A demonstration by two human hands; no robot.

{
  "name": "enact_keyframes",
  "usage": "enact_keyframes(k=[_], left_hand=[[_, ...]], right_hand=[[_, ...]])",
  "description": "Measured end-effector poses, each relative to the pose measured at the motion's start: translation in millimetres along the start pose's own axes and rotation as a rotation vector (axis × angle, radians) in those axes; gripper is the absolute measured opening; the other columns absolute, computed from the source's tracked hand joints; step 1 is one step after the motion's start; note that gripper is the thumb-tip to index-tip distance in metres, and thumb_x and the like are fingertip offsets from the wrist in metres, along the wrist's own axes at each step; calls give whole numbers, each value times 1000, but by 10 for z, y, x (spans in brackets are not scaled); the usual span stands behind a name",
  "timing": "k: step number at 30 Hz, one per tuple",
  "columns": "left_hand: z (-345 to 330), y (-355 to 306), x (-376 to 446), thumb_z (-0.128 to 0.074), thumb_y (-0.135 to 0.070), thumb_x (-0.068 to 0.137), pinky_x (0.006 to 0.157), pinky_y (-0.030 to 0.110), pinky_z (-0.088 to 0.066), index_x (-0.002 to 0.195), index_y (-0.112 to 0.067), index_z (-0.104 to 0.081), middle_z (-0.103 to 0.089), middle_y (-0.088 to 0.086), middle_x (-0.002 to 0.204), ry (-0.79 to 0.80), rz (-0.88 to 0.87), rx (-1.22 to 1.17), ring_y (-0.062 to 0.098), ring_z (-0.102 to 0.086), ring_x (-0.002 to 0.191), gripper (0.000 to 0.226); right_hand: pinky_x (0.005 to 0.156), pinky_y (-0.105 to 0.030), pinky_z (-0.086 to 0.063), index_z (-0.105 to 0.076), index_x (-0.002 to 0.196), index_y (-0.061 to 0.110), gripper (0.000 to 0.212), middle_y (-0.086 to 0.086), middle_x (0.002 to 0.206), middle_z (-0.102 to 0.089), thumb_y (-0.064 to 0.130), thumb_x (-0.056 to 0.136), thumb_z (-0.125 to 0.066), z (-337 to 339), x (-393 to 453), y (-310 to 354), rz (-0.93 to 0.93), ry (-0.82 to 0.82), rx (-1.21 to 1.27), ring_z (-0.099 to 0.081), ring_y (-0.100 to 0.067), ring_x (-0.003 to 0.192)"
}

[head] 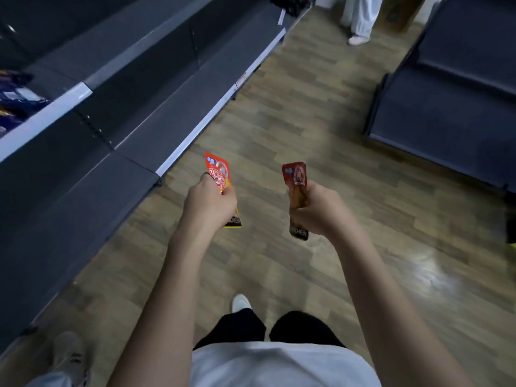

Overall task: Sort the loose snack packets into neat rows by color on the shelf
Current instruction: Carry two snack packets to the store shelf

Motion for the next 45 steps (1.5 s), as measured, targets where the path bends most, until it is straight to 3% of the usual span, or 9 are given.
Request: enact_keyframes(k=[7,17,25,29,32,35,38,40,45], left_hand=[[28,-43,880,-51,-28,88,74,35,-47,86,-10,-52,-61,10,90,34,12,12,32,-57,86,19],[361,-831,2604,-50,-26,90,64,28,-35,87,-7,-57,-56,5,82,-69,72,-11,25,-49,76,21],[758,-1237,3610,-45,-26,95,65,28,-35,91,-6,-51,-56,7,87,-197,191,-129,26,-51,79,22],[832,-1123,3973,-41,-31,99,68,29,-35,93,-8,-45,-63,15,105,-240,268,-139,33,-58,97,24],[990,-1065,4337,-41,-32,98,67,30,-37,93,-8,-48,-64,16,103,-271,277,-163,33,-59,95,26],[1311,-1026,4737,-43,-33,97,65,31,-39,89,-8,-50,-66,13,98,-339,258,-184,31,-60,88,27],[1825,-966,5096,-43,-36,97,64,30,-36,87,-10,-51,-66,10,95,-449,236,-206,24,-52,77,28],[2250,-910,5290,-43,-36,97,64,29,-33,89,-13,-52,-67,9,96,-540,218,-205,24,-53,80,26],[3216,-748,5628,-48,-36,95,70,34,-46,93,-10,-56,-66,3,90,-803,158,-315,23,-61,85,28]], right_hand=[[67,-33,-52,-57,98,17,21,-6,88,-64,11,79,-51,-159,917,379,6,104,-39,-61,-24,81],[65,-27,-41,-62,101,10,21,-10,92,-62,19,81,-64,636,2771,1173,132,107,-67,-58,-29,86],[59,-25,-39,-56,89,11,7,-3,72,-56,16,84,-56,1136,3981,2078,275,100,-39,-55,-27,72],[49,-24,-35,-46,90,14,6,6,62,-49,16,88,-52,950,4305,2454,382,203,-71,-47,-8,53],[47,-21,-36,-44,90,15,7,7,61,-49,15,90,-51,864,4578,2804,460,238,-88,-46,-5,49],[54,-27,-41,-45,88,16,6,1,70,-55,17,91,-50,891,4899,3241,515,215,-87,-52,-13,56],[43,-14,-33,-44,76,18,15,5,62,-54,14,89,-50,986,5206,3811,579,150,-72,-49,-4,50],[41,-14,-31,-44,73,16,16,5,56,-52,12,88,-48,1032,5360,4265,622,127,-57,-47,-4,47],[55,-25,-39,-53,88,12,12,-1,77,-61,24,91,-54,969,5562,5379,766,125,38,-58,-21,73]])
Point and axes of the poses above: each hand's wrist, its own x-axis towards the middle knuckle, its own z-axis out of the back of the hand, y = z × x, the point moved 7 cm from there along x, towards the middle knuckle
